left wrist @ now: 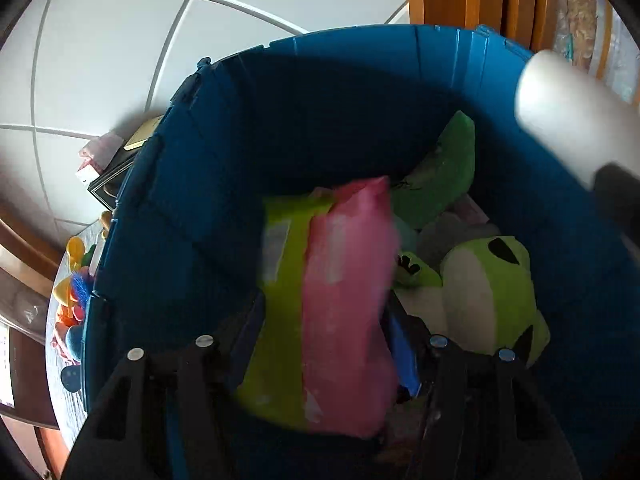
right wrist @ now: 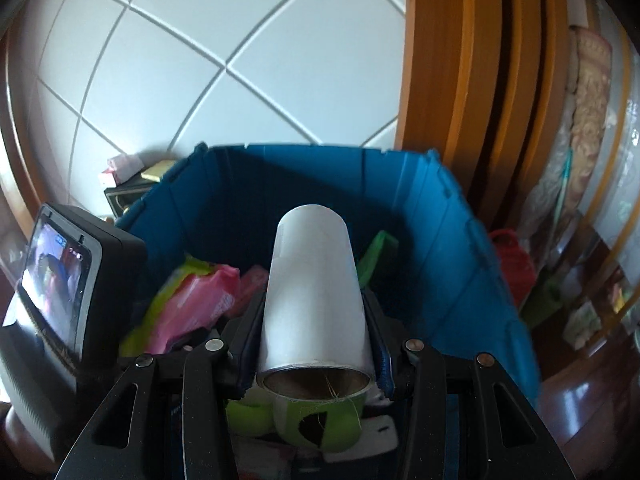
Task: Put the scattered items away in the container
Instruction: 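Lower the wipes pack and lint roller into the bin and open both grippers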
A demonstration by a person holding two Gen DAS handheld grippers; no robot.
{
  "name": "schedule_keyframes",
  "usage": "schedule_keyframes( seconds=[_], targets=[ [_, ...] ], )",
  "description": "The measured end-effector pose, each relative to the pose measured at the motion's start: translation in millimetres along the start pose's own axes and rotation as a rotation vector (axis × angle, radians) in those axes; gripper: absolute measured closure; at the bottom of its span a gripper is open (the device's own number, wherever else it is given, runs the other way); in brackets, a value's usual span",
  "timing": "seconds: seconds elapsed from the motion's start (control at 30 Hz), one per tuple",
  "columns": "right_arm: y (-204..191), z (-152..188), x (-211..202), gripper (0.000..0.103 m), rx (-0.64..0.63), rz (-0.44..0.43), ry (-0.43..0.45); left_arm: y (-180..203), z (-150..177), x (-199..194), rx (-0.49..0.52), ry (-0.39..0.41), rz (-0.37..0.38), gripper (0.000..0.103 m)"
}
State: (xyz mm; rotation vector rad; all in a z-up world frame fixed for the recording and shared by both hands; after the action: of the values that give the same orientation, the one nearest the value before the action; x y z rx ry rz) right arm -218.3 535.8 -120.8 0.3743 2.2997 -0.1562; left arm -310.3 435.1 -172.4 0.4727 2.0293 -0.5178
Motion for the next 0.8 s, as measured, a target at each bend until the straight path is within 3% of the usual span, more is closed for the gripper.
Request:
schedule_keyframes(
  seconds=[0.07, 0.1, 0.3, 0.5, 0.57, 0.8],
  targets=[
    [-2, 4, 13, 0.058, 0.000, -0.003, -0.027, -1, -1, -2, -0.003, 0.028, 0.001, 0.025],
    [-1, 7, 19, 0.058, 0.002, -0.006, -0.041, -1, -1, -3, -0.006, 0.037, 0.002, 0.022],
    [-3, 15, 40, 0.058, 0.016, -0.067, -0.104, 5, 11, 6, -0.010, -0.026, 0.028, 0.022],
    [2, 13, 34, 0.056, 0.034, -0.072, -0.077, 10, 9, 3, 0.001, -0.017, 0.046, 0.022],
    [4, 10, 31, 0.053, 0.042, -0.074, -0.062, 10, 8, 3, 0.001, -0.018, 0.047, 0.022],
    [9, 3, 29, 0.022, 0.027, -0.029, -0.035, 9, 6, 2, -0.004, -0.012, 0.055, 0.022]
  ],
)
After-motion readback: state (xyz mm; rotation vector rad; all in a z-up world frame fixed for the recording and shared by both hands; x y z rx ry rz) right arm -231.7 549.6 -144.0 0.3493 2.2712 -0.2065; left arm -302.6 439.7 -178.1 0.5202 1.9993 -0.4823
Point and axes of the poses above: each gripper's, at about its wrist camera, not at the fingertips, and x roughly the way its jaws point, y to its right, z to its underside, the point moved 7 cm from there along x, roughly the way its jaws point, and after that the axes turned 4 degrees about -y, right-handed, at the moved point
